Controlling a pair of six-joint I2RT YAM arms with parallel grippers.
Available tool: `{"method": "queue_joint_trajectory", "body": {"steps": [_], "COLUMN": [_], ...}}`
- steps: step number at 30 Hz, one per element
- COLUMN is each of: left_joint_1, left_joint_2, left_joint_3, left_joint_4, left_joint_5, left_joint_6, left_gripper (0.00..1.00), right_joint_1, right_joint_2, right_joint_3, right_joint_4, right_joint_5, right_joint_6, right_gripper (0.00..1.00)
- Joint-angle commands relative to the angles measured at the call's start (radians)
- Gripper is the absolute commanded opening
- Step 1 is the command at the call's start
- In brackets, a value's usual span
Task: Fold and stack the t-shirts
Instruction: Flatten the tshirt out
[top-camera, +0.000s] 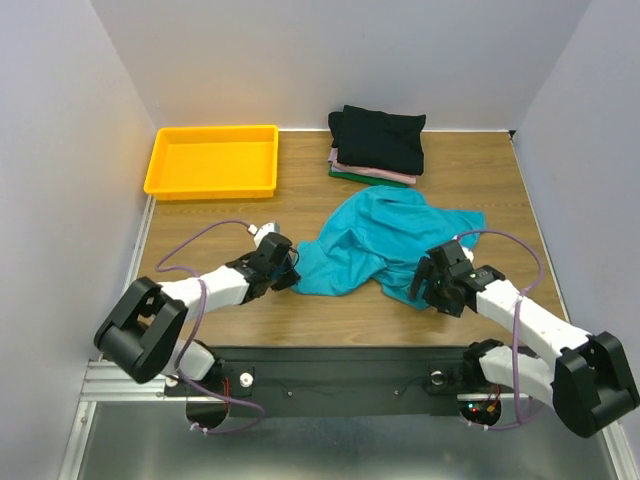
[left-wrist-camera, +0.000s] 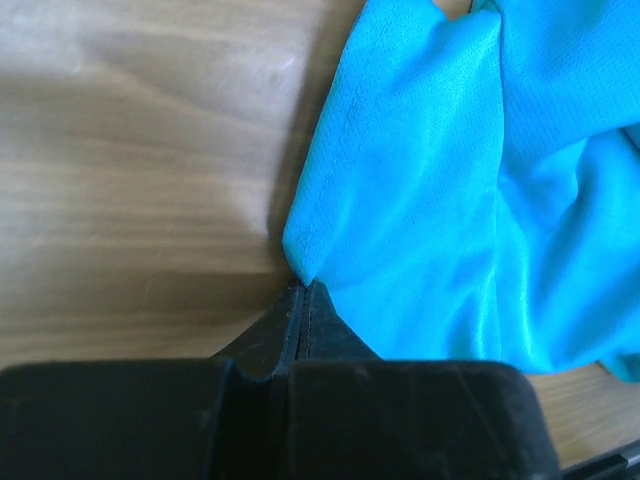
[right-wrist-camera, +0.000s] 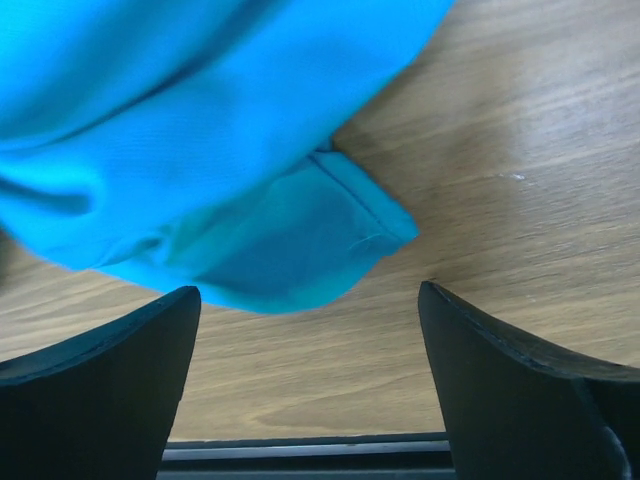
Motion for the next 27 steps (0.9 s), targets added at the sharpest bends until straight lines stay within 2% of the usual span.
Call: {"method": "queue_joint_trajectory", "body": {"steps": [1,4,7,8,11,16,19,22,27], "left_joint_1": [-0.007,-0.009,-0.009,-0.009,-0.007,-0.007,-0.007,-0.007,-0.007], "left_joint_2": [-0.115,-0.181,-0.233,-0.240,-0.283,-0.417,-0.504,-0.568,-0.612], "left_joint_3": [-0.030,-0.047,-0.044,-0.038,0.014,0.152,0.294,0.417,0.633], "left_joint_4": [-0.039,-0.041,-0.044,-0.047,-0.084,-0.171,-0.216,-0.228,-0.268], "left_joint_5": [-0.029,-0.041,-0.050,-0.053,-0.086,-0.208,-0.303,-0.369,-0.443], "left_joint_6": [0.019,0.019,0.019,0.022,0.025,0.046,0.075,0.108,0.203], "left_gripper": [0.00,0.00,0.00,0.00,0.00,0.00,0.00,0.00,0.00], "right_joint_1": [0.014,0.017,0.020,0.019,0.019,0.019,0.019,0.019,0.019], "right_joint_2": [0.040,0.077,0.111,0.105,0.032,-0.108,-0.163,-0.196,-0.180], "right_joint_3": [-0.009,-0.023,-0.022,-0.017,0.033,0.220,0.424,0.547,0.868], "right_joint_4": [0.094,0.154,0.174,0.172,0.155,0.034,-0.023,-0.035,-0.043], "right_joint_5": [0.018,0.028,0.082,0.097,0.163,0.321,0.453,0.487,0.481], "right_joint_6": [0.001,-0.001,0.005,-0.001,-0.033,-0.096,-0.134,-0.189,-0.323], "right_gripper": [0.88,0.76,0.21,0.21,0.01,0.00,0.00,0.00,0.01]}}
